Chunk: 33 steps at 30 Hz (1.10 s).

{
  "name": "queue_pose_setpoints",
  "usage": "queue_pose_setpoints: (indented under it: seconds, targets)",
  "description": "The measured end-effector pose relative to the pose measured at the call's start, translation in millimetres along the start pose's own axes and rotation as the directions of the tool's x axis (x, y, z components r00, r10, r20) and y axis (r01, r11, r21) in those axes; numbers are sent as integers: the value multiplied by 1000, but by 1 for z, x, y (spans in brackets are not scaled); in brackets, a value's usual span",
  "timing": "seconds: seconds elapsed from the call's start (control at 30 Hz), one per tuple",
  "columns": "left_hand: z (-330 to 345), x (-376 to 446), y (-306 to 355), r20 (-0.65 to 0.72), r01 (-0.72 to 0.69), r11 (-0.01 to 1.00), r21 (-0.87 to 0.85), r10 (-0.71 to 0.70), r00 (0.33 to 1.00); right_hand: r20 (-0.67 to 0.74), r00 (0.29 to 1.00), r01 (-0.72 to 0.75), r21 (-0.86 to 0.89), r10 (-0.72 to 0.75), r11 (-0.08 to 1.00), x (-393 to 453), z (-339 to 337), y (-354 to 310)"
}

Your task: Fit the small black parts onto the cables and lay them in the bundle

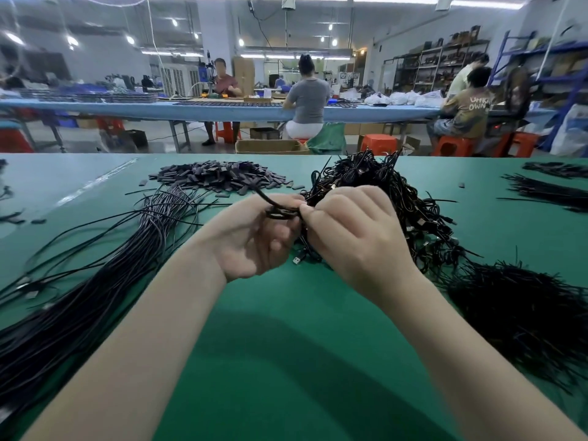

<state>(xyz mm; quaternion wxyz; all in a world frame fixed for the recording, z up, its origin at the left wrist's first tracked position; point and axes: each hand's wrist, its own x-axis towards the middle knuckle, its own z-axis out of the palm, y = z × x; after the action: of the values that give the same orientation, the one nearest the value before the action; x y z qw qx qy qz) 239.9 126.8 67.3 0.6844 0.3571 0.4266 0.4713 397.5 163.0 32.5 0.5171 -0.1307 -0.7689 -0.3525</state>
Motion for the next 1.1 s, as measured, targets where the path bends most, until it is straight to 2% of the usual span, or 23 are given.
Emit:
queue_pose_setpoints:
  seconds: [0.07,0.13,0.2,0.3,0.33,0.37,0.4,0.43,0.47,0.5,0.53,0.57,0.63,0.7,0.77,0.83,0.9,0.97,1.1]
  targets:
    - [-2,-2,-2,165,92,994,-67,-80,983,-57,998,1,4,-1,1000,-3,1,-3]
    - [-1,-1,-7,196,35,994,-105,-14,980,-62,995,-78,46,81,996,-2,3,0]
    - [1,5,-11,81,-92,991,-97,100,992,-20,988,-154,39,155,987,4,6,11]
    - [-6,12,-13,-204,-246,963,114,265,942,87,963,-249,-63,253,967,30,13,53]
    - [-12,12,-14,-252,-238,946,222,291,923,162,930,-307,-145,329,941,42,16,75]
    - [-18,11,-17,-272,-214,916,340,314,910,274,863,-356,-270,425,895,54,18,97]
    - [-27,10,-21,-276,-178,862,474,337,900,394,747,-375,-414,535,829,63,20,116]
    - [-38,10,-27,-275,-126,765,631,373,886,496,587,-362,-545,639,756,68,21,128]
    - [-52,8,-32,-268,-53,610,791,422,866,570,438,-322,-623,696,713,68,22,132]
    - [-68,6,-36,-254,50,410,911,463,849,625,348,-291,-636,698,715,63,23,126]
    - [-86,2,-38,-257,171,216,961,479,840,678,329,-287,-591,657,754,53,23,112]
    - [-104,-2,-39,-285,289,68,955,482,829,725,347,-324,-502,595,802,38,25,92]
    - [-142,-15,-36,-380,512,-147,846,507,774,799,357,-479,-288,484,829,-5,29,39]
    - [-176,-32,-29,-481,677,-304,671,516,709,847,313,-555,-205,431,806,-51,25,-18]
    - [-208,-53,-19,-622,763,-326,557,445,644,839,293,-611,-204,458,765,-90,23,-53]
    - [-234,-71,-12,-709,791,-288,540,350,612,782,294,-713,-204,549,671,-109,22,-61]
    - [-247,-86,-6,-689,776,-233,586,362,628,759,319,-726,-189,567,661,-113,23,-58]
    - [-248,-98,-4,-674,770,-220,598,381,632,762,334,-720,-174,555,672,-112,25,-57]
    - [-251,-108,-6,-670,763,-162,626,388,633,767,326,-727,-169,552,665,-113,23,-57]
